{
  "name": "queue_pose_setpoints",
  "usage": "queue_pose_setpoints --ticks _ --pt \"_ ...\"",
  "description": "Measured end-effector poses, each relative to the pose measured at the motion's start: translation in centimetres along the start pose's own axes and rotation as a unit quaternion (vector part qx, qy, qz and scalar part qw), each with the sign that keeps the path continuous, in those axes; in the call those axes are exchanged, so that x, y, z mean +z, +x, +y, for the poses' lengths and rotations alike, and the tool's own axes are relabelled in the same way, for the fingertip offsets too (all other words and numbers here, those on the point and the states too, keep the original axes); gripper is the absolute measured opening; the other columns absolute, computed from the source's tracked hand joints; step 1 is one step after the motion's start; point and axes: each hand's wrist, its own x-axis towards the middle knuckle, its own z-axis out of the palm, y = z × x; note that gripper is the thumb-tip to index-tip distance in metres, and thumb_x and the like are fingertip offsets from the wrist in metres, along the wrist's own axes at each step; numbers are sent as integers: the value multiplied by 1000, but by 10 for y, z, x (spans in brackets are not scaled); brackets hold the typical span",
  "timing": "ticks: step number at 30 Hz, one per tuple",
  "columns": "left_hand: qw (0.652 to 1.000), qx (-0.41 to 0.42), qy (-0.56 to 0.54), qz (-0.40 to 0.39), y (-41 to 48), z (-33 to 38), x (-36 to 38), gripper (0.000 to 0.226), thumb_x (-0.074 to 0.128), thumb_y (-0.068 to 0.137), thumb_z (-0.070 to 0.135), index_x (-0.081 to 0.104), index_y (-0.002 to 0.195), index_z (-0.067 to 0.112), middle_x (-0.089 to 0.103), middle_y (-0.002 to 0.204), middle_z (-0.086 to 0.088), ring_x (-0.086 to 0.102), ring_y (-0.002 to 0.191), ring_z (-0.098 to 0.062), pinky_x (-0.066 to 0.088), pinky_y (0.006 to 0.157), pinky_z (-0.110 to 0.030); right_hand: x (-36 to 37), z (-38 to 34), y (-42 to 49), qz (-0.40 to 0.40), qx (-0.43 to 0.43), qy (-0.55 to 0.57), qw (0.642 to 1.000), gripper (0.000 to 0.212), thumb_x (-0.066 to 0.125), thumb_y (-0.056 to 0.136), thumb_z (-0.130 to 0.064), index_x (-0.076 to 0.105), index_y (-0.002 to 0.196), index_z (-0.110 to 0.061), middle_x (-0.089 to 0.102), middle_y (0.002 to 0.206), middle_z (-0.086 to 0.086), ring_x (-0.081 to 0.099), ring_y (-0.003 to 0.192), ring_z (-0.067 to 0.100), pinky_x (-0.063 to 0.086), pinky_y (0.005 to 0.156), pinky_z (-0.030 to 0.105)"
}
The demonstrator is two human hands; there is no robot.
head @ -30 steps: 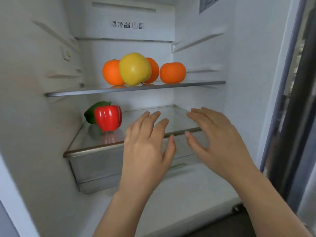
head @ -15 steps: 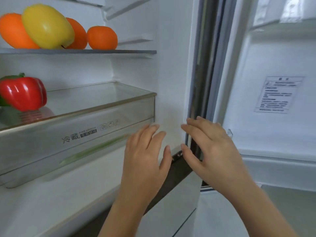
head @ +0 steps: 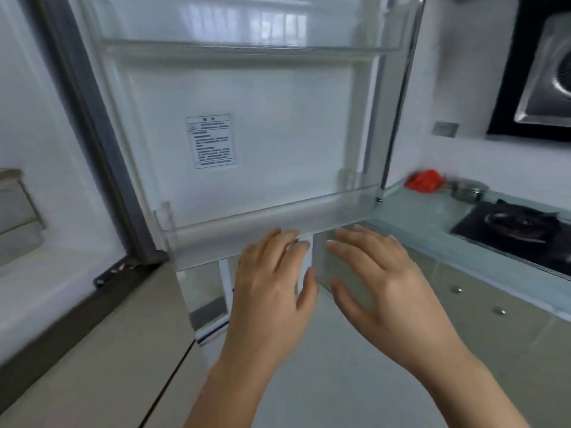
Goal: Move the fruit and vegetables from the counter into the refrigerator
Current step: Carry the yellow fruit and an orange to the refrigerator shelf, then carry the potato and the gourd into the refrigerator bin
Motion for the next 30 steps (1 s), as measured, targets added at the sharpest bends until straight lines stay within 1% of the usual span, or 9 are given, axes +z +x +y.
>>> queue_pose_setpoints --ticks 2,5,9,14,18,22,24,26,30 --pt "999 16 -31 -18 -1 37 18 32 48 82 24 66 101 6 64 111 -9 53 109 -25 41 92 -41 -28 22 -25 8 36 -23 999 40 48 82 -31 62 113 -11 61 119 7 53 116 27 45 90 54" --pt "995 40 -76 -46 -5 90 43 31 48 82 25 64 103 7 63 112 -7 51 110 -22 46 89 -47 -69 51 -63 21 82 -60 995 40 49 82 -31 61 114 -11 61 119 6 53 116 26 45 90 53" --pt "984 88 -130 -82 -10 158 76 32 48 83 24 64 103 5 62 113 -9 53 112 -27 46 89 -49 -121 83 -113 37 135 -117 983 39 49 82 -31 62 112 -10 61 118 6 52 115 25 45 91 51" --pt "959 150 -211 -114 -18 239 115 31 47 84 24 64 102 5 62 114 -10 50 114 -24 47 89 -48 -177 114 -175 61 222 -189 955 39 47 83 -32 62 111 -10 62 118 6 53 115 27 45 92 50" --pt "931 190 -274 -147 -26 298 150 33 46 84 25 64 102 5 63 113 -10 47 114 -23 44 92 -44 -213 135 -221 69 293 -248 921 40 46 82 -33 62 112 -11 62 119 6 53 116 27 45 93 51" --pt "894 234 -336 -184 -30 356 186 35 45 84 26 64 105 6 62 116 -9 46 114 -21 41 95 -43 -247 160 -258 84 366 -299 878 42 44 83 -35 60 114 -12 61 121 5 50 117 24 43 94 49" --pt "874 253 -366 -195 -28 384 205 35 45 84 26 64 105 6 62 116 -8 45 114 -20 37 96 -38 -261 174 -272 88 393 -326 855 42 44 83 -35 60 114 -11 61 120 5 48 117 23 43 94 49" --pt "854 275 -394 -202 -24 412 225 34 45 85 26 64 105 6 62 117 -9 45 115 -21 34 97 -35 -279 188 -283 85 411 -352 837 42 45 83 -34 60 115 -11 61 120 6 51 116 26 44 94 52" --pt "818 297 -443 -216 -11 466 264 34 44 86 28 64 105 8 61 118 -7 45 115 -20 42 95 -44 -320 221 -294 86 453 -410 787 44 44 83 -36 58 118 -13 59 123 5 47 119 24 42 97 51"
